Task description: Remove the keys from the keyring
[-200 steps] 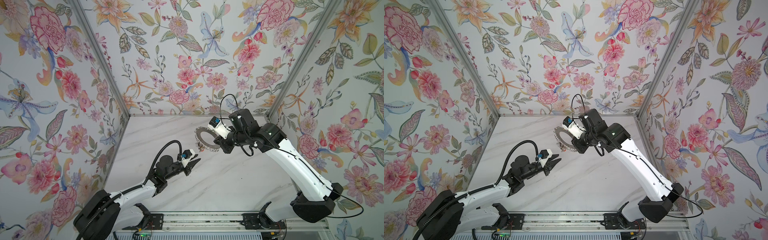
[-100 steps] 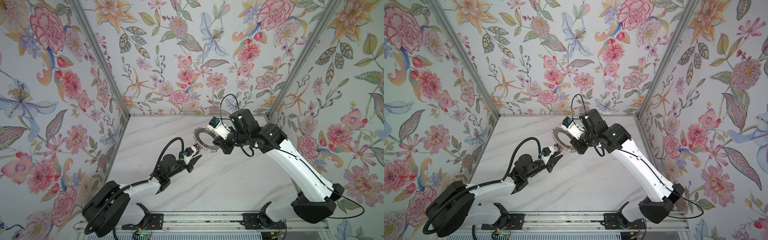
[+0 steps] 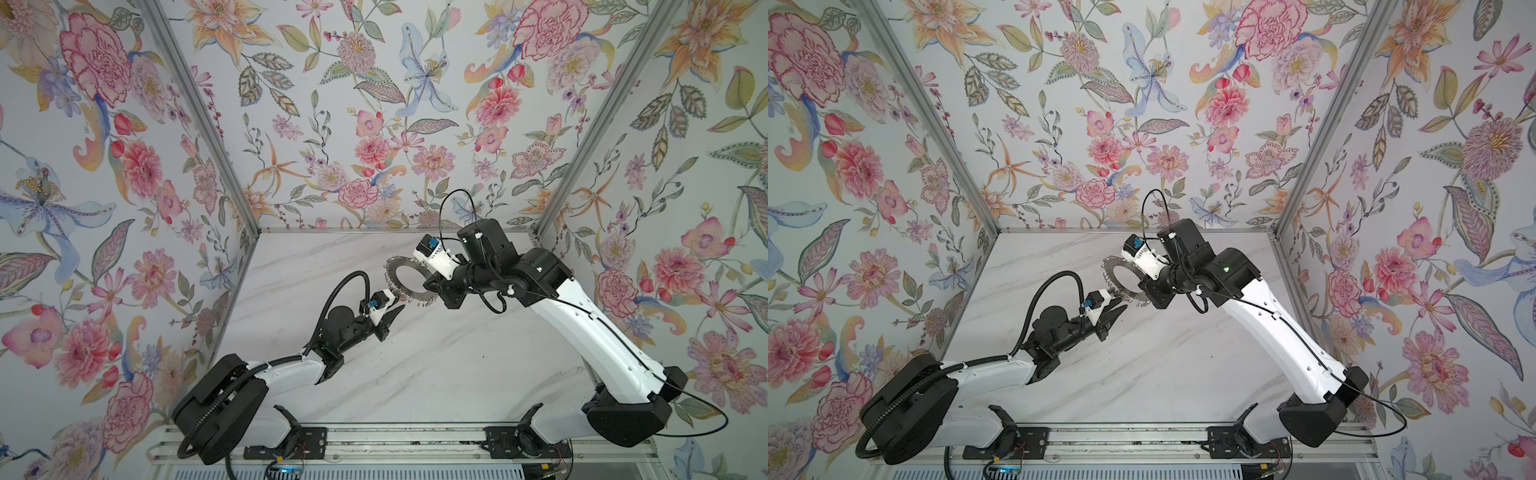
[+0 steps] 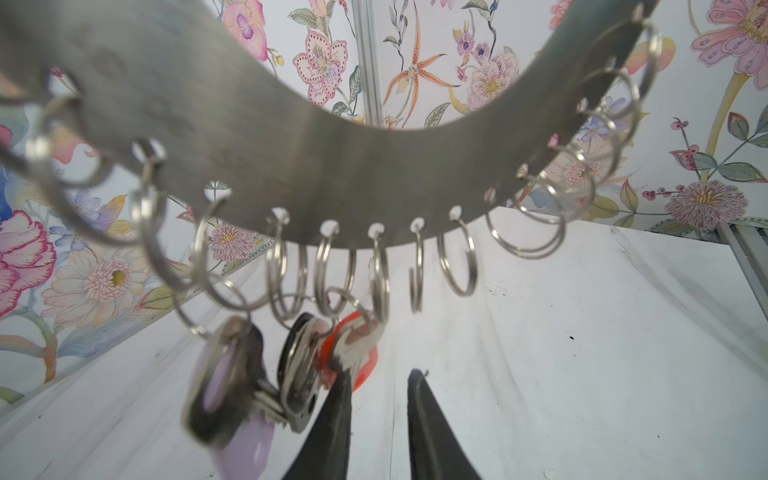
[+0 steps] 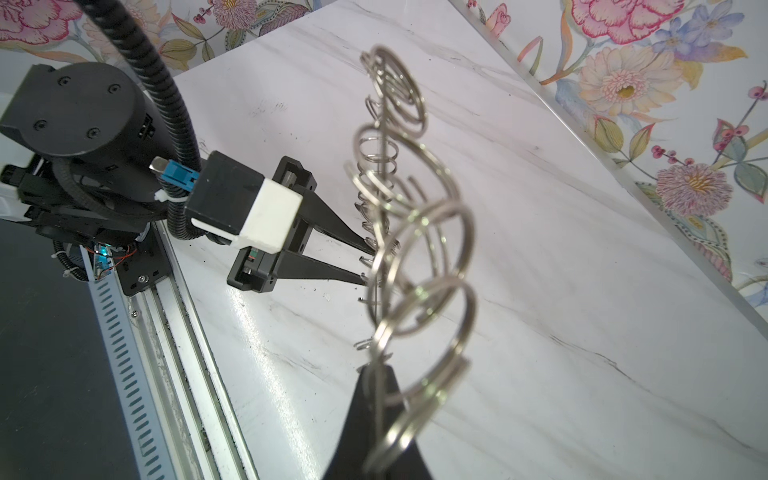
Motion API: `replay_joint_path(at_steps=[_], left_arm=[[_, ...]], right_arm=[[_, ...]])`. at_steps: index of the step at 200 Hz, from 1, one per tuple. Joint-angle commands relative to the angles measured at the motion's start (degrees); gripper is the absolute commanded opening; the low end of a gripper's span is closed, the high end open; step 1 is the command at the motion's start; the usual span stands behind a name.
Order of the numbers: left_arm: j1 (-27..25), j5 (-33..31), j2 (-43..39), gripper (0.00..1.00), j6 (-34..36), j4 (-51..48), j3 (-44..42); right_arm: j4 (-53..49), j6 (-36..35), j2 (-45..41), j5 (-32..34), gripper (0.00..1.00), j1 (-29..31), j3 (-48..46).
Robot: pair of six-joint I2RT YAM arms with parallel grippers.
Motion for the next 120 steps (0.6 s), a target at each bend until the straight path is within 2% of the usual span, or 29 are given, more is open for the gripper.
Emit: replay_joint_path(at_steps=[1,120], left_arm=[[-0.5,-2.0,-0.3,0.26,0.9,0.2,1.6],[-0.3,0.2,0.6,0.29,2.0,-0.3,3.7]], right_arm=[[2.1,-0.7,-1.9,-1.0,0.00,0.5,-0.5],[3.0,-0.5,-2.2,-2.9,0.00,0.4,-1.0]])
